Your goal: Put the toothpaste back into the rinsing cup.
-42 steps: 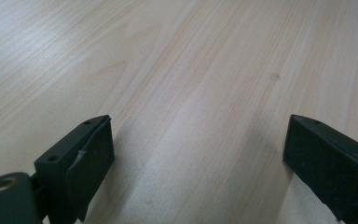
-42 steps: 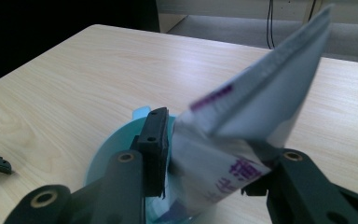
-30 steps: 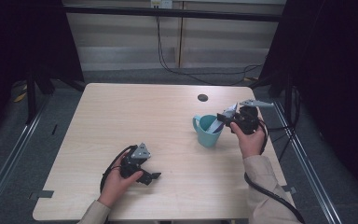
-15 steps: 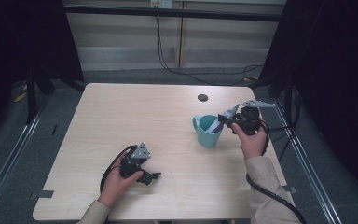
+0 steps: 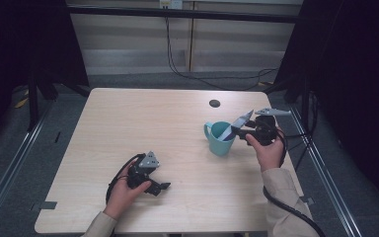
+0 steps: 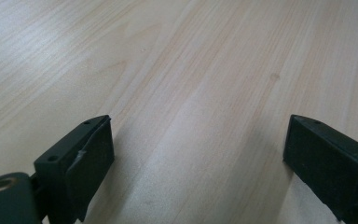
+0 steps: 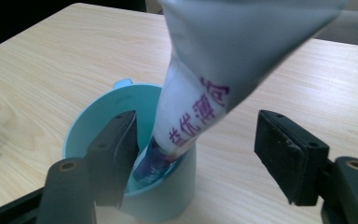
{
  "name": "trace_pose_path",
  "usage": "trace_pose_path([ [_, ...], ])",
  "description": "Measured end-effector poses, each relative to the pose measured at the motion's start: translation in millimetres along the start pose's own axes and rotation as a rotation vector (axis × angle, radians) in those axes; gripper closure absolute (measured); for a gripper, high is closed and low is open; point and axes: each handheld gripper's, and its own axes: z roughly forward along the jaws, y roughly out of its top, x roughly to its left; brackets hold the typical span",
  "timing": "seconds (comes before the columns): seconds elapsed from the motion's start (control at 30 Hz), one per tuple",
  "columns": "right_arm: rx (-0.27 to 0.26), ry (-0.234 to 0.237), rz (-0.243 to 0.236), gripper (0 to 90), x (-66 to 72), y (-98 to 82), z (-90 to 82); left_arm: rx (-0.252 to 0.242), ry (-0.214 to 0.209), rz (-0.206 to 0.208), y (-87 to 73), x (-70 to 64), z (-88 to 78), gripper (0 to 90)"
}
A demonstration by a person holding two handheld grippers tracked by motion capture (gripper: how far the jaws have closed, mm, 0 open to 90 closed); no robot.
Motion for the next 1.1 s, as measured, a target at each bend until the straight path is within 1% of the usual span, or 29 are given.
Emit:
trace_pose_path([
  [0.17, 0.006, -0.007, -0.003, 26.0, -1.8, -1.8, -6.5, 0.0, 0.0, 0.0, 0.0, 0.0, 0.0, 8.2],
  [0.27, 0.012, -0.008, -0.015, 24.5, -2.2, -3.3, -9.4, 0.0, 0.0, 0.0, 0.0, 0.0, 0.0, 8.1],
  [0.43, 0.012, 0.005, -0.027, 21.8, 0.0, -7.5, -13.1, 0.0, 0.0, 0.0, 0.0, 0.0, 0.0, 8.2],
  [0.53, 0.031, 0.012, -0.039, 20.9, 1.7, -10.8, -14.3, 0.0, 0.0, 0.0, 0.0, 0.0, 0.0, 8.1],
  [0.67, 0.024, 0.021, -0.037, 20.6, 2.5, -14.0, -18.6, -0.001, 0.0, 0.0, 0.0, 0.0, 0.0, 8.2],
  [0.73, 0.029, 0.017, -0.045, 20.3, 1.7, -15.5, -20.8, 0.0, 0.0, 0.001, 0.0, 0.1, 0.0, 8.1],
  [0.83, 0.022, 0.025, -0.045, 20.1, 0.4, -18.7, -24.5, -0.002, 0.0, 0.0, 0.0, 0.0, 0.1, 8.1],
  [0.97, 0.035, 0.023, -0.063, 20.1, 0.8, -24.0, -27.8, 0.0, 0.0, 0.001, 0.0, 0.0, 0.0, 8.1],
  [1.07, 0.041, 0.033, -0.066, 19.8, 1.3, -27.4, -28.8, -0.001, 0.001, 0.0, 0.0, 0.0, 0.1, 8.2],
  [1.1, 0.043, 0.031, -0.074, 19.7, 2.0, -28.8, -29.4, -0.001, 0.001, 0.0, 0.0, 0.0, 0.0, 8.1],
])
